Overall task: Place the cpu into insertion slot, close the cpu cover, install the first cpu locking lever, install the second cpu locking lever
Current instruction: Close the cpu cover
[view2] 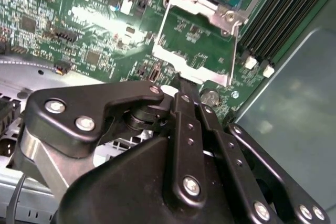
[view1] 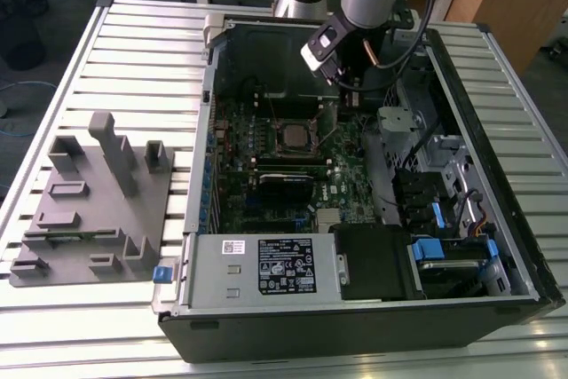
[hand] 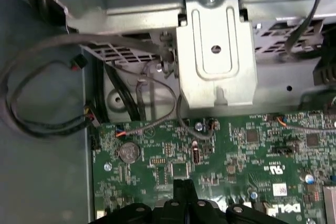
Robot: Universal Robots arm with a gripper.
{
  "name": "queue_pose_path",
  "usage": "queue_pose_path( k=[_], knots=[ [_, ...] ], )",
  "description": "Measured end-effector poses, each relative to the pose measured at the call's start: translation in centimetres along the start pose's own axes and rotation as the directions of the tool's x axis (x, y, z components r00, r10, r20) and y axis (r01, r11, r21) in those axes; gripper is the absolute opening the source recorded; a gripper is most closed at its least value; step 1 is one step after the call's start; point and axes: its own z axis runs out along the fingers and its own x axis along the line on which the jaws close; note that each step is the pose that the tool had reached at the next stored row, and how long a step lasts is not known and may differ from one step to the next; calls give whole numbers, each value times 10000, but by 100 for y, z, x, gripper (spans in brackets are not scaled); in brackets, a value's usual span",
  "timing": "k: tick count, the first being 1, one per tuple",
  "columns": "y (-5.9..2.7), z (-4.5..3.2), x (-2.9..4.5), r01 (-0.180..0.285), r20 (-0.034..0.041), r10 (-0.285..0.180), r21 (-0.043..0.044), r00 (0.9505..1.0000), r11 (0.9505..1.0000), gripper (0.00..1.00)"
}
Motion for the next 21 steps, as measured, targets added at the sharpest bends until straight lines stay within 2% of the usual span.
queue_pose_path(
  k=[14, 17, 21],
  knots=[
    [-446, -24, -39, -10, -12, 9, -119, 10000, 9999, 11],
    [-494, -26, -44, -12, -14, 11, -124, 10000, 9999, 11],
    [-495, -26, -44, -11, -16, 11, -124, 10000, 9999, 11]
  ],
)
